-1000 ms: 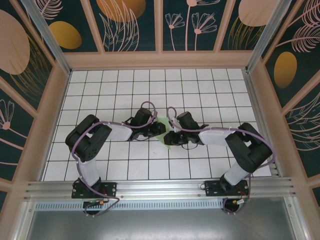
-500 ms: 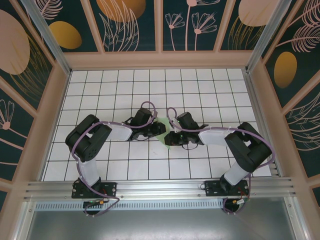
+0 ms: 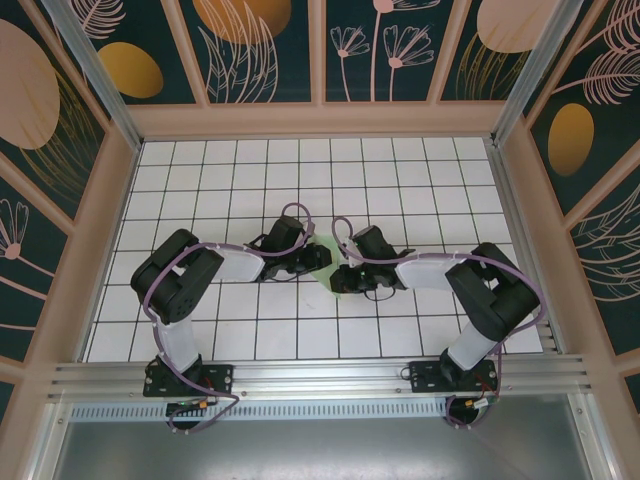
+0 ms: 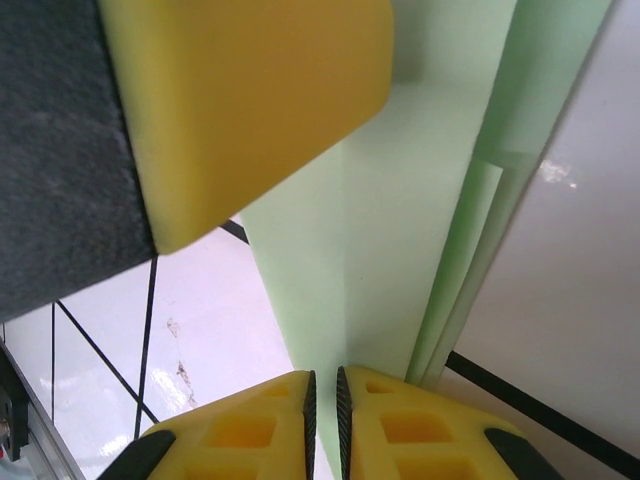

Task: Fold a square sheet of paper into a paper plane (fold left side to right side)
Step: Fourth fold the wing at the center of the table.

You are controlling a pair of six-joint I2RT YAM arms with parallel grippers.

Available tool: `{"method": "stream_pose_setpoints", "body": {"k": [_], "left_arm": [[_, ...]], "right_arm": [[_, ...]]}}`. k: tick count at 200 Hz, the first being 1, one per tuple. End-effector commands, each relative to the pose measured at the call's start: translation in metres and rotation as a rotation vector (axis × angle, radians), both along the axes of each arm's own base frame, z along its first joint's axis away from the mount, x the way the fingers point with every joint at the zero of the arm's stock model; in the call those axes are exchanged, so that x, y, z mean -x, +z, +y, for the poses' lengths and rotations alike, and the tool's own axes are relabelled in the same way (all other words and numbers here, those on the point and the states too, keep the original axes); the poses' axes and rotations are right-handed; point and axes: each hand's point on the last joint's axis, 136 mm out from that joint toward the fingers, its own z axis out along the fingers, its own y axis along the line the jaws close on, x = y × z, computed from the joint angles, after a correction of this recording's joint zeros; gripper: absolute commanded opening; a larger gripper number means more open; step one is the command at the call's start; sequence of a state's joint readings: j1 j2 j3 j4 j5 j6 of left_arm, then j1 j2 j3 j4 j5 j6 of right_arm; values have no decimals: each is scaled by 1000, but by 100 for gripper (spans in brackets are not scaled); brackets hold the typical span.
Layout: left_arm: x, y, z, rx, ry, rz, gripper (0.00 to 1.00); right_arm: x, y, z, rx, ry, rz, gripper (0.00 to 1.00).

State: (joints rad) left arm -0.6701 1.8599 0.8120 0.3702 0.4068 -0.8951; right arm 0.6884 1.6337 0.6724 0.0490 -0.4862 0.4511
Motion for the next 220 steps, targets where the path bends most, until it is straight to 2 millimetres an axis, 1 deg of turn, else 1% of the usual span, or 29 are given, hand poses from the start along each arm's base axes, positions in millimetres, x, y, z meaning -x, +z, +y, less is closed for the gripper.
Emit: {"method": "stream_pose_setpoints", "body": {"k": [1, 39, 66, 120, 150, 160, 169, 205, 220], "left_arm": [[15, -55, 32, -192, 46, 96, 33], [15, -58, 34, -205, 49, 100, 33], [16, -61, 36, -214, 51, 104, 33], [16, -65, 37, -223, 52, 111, 32], [15, -64, 36, -223, 51, 110, 31], [15, -62, 35, -221, 50, 107, 31], [15, -62, 35, -221, 50, 107, 31], [14, -59, 35, -217, 52, 103, 31], [14, -59, 35, -216, 52, 100, 31]], "right_arm": [[25, -23, -18, 93, 17, 83, 18], [35, -26, -28, 123, 15, 100, 16], [40, -24, -31, 122, 18, 103, 15], [55, -29, -33, 138, 42, 131, 14], [57, -27, -38, 158, 35, 124, 14], [54, -22, -38, 157, 32, 108, 14], [50, -13, -36, 140, 29, 88, 15], [29, 34, -14, 12, 17, -10, 15], [22, 46, -7, -30, 5, -37, 16]]}}
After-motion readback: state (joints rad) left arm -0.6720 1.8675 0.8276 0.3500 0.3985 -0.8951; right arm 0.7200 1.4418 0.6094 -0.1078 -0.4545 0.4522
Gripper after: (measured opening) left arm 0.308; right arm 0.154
